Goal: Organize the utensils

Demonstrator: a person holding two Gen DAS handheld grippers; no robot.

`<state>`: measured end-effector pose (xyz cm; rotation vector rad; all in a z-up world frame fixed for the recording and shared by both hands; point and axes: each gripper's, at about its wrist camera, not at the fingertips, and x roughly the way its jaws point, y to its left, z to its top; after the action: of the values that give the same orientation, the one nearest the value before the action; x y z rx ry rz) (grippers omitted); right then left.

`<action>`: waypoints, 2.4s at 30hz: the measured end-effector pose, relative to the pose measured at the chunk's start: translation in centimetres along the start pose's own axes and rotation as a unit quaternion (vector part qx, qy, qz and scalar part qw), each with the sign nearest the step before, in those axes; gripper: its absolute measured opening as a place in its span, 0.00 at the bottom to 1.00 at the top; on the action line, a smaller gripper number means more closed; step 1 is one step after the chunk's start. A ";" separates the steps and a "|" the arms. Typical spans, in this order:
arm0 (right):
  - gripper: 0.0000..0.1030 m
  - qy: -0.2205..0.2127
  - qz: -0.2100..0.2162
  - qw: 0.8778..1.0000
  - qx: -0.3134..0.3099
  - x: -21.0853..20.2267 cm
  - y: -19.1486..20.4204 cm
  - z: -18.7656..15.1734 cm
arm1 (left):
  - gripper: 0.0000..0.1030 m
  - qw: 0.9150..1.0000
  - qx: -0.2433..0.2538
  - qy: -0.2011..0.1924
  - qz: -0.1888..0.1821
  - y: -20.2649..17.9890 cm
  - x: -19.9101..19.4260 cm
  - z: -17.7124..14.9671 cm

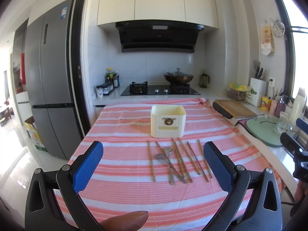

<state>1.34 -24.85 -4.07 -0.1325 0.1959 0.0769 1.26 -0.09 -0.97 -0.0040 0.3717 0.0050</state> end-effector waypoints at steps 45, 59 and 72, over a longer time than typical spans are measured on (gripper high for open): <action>1.00 0.020 0.004 1.000 -0.007 1.1 0.3 -0.3 | 1.00 1.000 -0.004 0.012 0.002 0.7 0.8 -0.6; 1.00 0.043 0.002 0.999 -0.009 3.0 0.4 -1.1 | 1.00 0.999 -0.007 0.038 0.008 0.8 2.8 -1.0; 1.00 0.092 -0.008 0.996 -0.011 7.2 -0.1 -3.2 | 1.00 0.996 -0.011 0.087 0.015 1.3 7.0 -2.4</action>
<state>7.82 -24.90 -8.57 -0.1641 0.3787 0.0514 6.92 1.27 -5.73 -0.0207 0.5454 0.0377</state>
